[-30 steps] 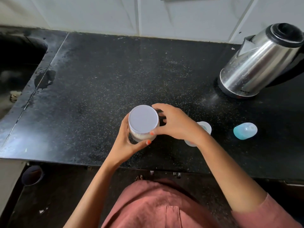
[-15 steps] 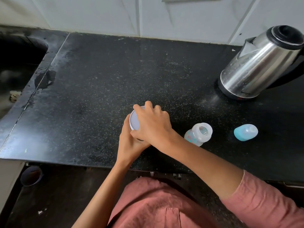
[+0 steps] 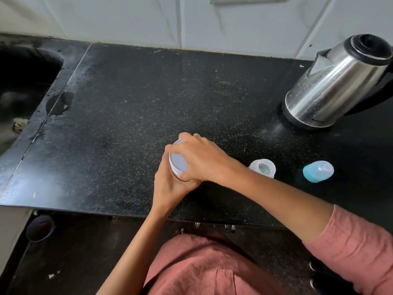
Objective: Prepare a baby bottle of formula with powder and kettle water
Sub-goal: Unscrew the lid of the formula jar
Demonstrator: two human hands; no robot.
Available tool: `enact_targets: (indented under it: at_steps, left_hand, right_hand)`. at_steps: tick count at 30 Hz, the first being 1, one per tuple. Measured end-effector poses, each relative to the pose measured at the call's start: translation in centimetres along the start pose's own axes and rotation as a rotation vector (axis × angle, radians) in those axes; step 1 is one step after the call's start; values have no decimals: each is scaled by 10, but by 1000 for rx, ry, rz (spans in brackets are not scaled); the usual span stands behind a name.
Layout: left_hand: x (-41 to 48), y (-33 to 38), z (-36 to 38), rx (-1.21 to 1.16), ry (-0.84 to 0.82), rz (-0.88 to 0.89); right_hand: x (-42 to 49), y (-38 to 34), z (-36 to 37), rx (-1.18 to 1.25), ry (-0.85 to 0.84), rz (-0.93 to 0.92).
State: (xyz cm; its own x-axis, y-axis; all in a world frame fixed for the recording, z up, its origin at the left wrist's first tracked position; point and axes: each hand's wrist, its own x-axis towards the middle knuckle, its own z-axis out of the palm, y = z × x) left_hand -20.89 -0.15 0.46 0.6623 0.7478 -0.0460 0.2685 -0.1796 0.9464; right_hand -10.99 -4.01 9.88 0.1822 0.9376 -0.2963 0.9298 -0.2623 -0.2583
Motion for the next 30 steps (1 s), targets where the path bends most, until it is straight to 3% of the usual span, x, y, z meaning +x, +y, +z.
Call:
enact_targets:
  at_steps: [4, 6, 9, 12, 14, 17, 20, 27, 30]
  left_hand:
    - [0, -1, 1, 39, 8, 59]
    - [1, -2, 1, 46, 0, 71]
    - [1, -3, 1, 7, -9, 46]
    - [-2, 2, 0, -47, 0, 26]
    - [-2, 3, 1, -42, 1, 26]
    - [-1, 3, 1, -53, -14, 11]
    - [-1, 2, 1, -48, -22, 2]
    - [-1, -3, 1, -10, -10, 33]
    - [-1, -1, 1, -42, -6, 38]
  right_hand:
    - [3, 18, -15, 12, -221, -279]
    - [4, 22, -17, 0, -285, -321]
    - [2, 20, -16, 87, -270, -208]
    - [-3, 13, -16, 246, 10, 59]
    - [-4, 7, -12, 121, 105, 200]
    - [-5, -1, -1, -12, 92, 237]
    - [-4, 0, 0, 28, 91, 175]
    - [0, 11, -7, 41, -85, -157]
    - [-1, 17, -9, 140, -128, -133]
